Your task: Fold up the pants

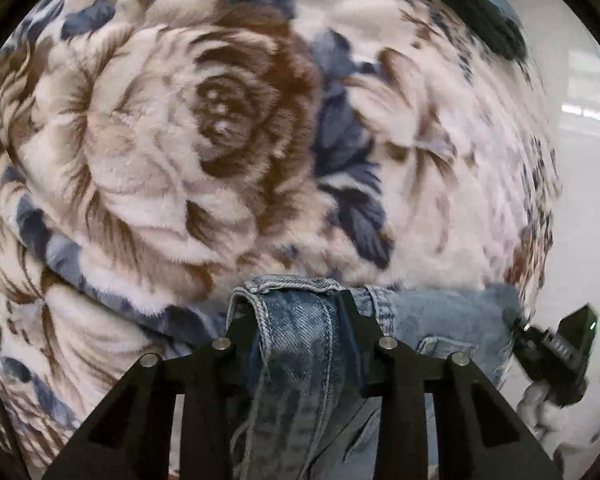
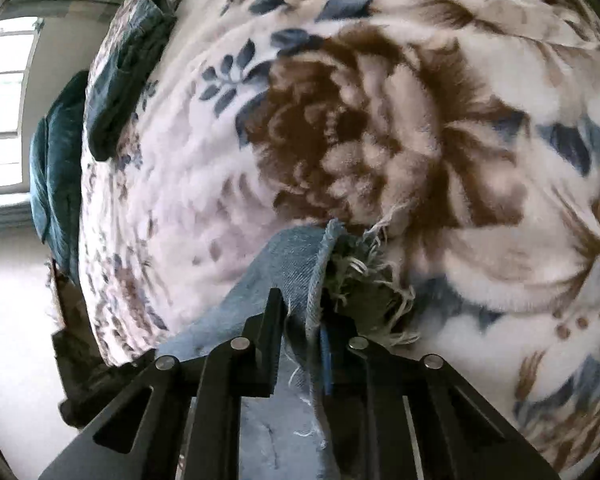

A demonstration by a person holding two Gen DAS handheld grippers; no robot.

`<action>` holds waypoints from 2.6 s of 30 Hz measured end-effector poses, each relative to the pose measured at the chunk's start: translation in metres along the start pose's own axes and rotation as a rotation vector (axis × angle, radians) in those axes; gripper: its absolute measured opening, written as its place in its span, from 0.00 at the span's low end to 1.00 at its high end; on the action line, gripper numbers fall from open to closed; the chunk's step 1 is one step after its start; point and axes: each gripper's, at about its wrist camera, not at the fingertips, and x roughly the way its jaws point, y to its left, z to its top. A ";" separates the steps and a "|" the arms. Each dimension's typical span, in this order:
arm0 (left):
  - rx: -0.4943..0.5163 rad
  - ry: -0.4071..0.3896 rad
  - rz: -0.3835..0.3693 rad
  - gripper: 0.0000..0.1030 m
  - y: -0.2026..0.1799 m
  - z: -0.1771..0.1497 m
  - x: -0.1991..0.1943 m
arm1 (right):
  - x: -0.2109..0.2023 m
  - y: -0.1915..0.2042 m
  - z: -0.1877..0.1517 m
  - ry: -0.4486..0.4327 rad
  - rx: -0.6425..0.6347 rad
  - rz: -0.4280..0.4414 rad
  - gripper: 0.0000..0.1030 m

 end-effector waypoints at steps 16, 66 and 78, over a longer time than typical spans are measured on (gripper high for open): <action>0.111 -0.101 -0.149 0.87 0.033 -0.058 -0.055 | -0.015 -0.012 -0.054 0.049 -0.219 0.013 0.95; 0.260 -0.157 -0.225 0.25 -0.089 -0.001 -0.148 | -0.082 0.138 -0.003 0.012 -0.450 0.288 0.04; 0.259 -0.307 -0.240 0.25 -0.186 0.240 -0.190 | -0.101 0.311 0.243 -0.097 -0.615 0.291 0.04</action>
